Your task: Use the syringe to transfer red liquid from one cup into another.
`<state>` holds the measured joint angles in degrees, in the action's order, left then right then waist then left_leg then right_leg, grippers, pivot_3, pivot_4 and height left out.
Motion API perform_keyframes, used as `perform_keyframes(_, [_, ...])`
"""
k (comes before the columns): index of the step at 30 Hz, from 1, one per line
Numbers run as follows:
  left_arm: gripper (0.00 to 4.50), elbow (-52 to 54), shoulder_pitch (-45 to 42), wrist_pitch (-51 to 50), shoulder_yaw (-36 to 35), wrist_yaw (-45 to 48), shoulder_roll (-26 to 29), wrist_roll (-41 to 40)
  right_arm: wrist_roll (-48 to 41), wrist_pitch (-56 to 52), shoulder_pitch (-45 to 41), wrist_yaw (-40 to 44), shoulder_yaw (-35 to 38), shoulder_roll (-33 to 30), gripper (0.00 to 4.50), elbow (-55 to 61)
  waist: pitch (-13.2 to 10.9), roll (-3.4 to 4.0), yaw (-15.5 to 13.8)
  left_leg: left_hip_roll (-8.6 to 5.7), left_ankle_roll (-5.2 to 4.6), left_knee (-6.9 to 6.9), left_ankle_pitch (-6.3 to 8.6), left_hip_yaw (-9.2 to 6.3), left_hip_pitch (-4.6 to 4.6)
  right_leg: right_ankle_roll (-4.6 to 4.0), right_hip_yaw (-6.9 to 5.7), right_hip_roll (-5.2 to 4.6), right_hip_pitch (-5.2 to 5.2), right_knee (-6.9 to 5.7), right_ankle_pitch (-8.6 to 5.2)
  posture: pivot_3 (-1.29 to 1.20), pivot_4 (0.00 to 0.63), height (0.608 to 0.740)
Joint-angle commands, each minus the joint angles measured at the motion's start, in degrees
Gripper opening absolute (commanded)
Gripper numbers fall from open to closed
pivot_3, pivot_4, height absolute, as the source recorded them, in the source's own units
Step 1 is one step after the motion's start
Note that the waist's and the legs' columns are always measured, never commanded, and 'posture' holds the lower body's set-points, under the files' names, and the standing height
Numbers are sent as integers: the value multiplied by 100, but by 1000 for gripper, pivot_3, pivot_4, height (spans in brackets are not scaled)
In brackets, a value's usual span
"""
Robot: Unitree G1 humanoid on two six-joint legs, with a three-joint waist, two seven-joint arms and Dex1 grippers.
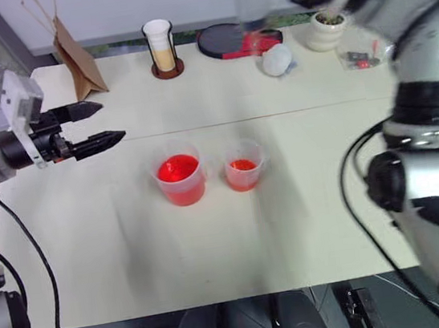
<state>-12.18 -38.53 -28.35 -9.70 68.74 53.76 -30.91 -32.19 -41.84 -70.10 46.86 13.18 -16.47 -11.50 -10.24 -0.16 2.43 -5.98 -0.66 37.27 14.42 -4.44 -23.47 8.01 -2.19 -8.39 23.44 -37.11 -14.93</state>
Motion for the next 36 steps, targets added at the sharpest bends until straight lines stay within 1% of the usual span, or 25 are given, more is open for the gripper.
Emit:
perform_keyframes(1, [4500,38,-66,94,-81,54,218,166,-128,543,500,-108,-342,590,1363,550,0,1,-17,-2,0,-1,0,-5,0,0,0,-1,3,-8,0,0,150,739])
perform_keyframes(2, [4500,78,-39,71,-124,54,270,182,-147,579,703,-108,-453,744,1363,616,0,1,-18,-4,0,-1,0,-11,-2,0,1,-1,6,-10,0,0,150,739])
perform_keyframes(5, [4500,355,153,3,-229,22,468,236,70,1188,1350,8,-880,1072,1363,690,-1,1,-4,-12,0,-3,0,-20,-9,-1,9,-2,7,-12,0,0,150,739])
perform_keyframes(10, [4500,1009,413,-446,-617,-180,541,-185,287,1691,1801,24,-1345,1378,1363,616,-3,5,17,-13,0,-4,0,-18,-9,-1,18,1,17,-11,0,0,150,739])
perform_keyframes(13, [4500,1286,144,-814,-922,-448,426,-647,351,1803,2075,-6,-1604,1489,1363,687,-3,4,7,0,5,-3,-2,-22,-8,-1,27,20,17,-10,0,0,150,739])
perform_keyframes(16, [4500,1374,-244,-1006,-985,-672,305,-921,483,2000,2283,5,-1850,1572,1363,697,-3,4,1,4,10,-2,-5,-33,-8,-1,50,38,22,-9,0,0,150,739])
perform_keyframes(19, [4500,1311,-562,-968,-832,-752,196,-903,630,2235,2358,11,-1975,1624,1363,541,-3,4,11,4,15,-2,-8,-34,-7,-1,54,41,21,-9,0,0,150,739])
perform_keyframes(25, [4500,746,-1257,-604,-296,-575,-98,-556,977,2821,2438,21,-2159,1750,1363,112,-2,3,13,20,27,-4,-15,-31,-7,-1,61,59,16,-9,0,0,150,739])
perform_keyframes(32, [4500,148,-1559,31,257,-267,-339,42,1096,3057,2471,-2,-2209,1824,1363,-28,-2,3,15,31,35,-10,-20,-30,-7,-2,63,70,18,-9,0,0,150,739])
perform_keyframes(35, [4500,-50,-1699,161,309,-180,-531,85,1131,3083,2515,-17,-2231,1853,1363,-12,-2,3,7,32,35,-10,-20,-28,-7,-2,63,71,18,-9,0,0,150,739])
perform_keyframes(36, [4248,-125,-1759,203,300,-183,-614,91,1149,3091,2542,-22,-2250,1865,1363,-4,-2,3,5,32,35,-10,-20,-28,-7,-2,63,71,17,-9,0,0,150,739])
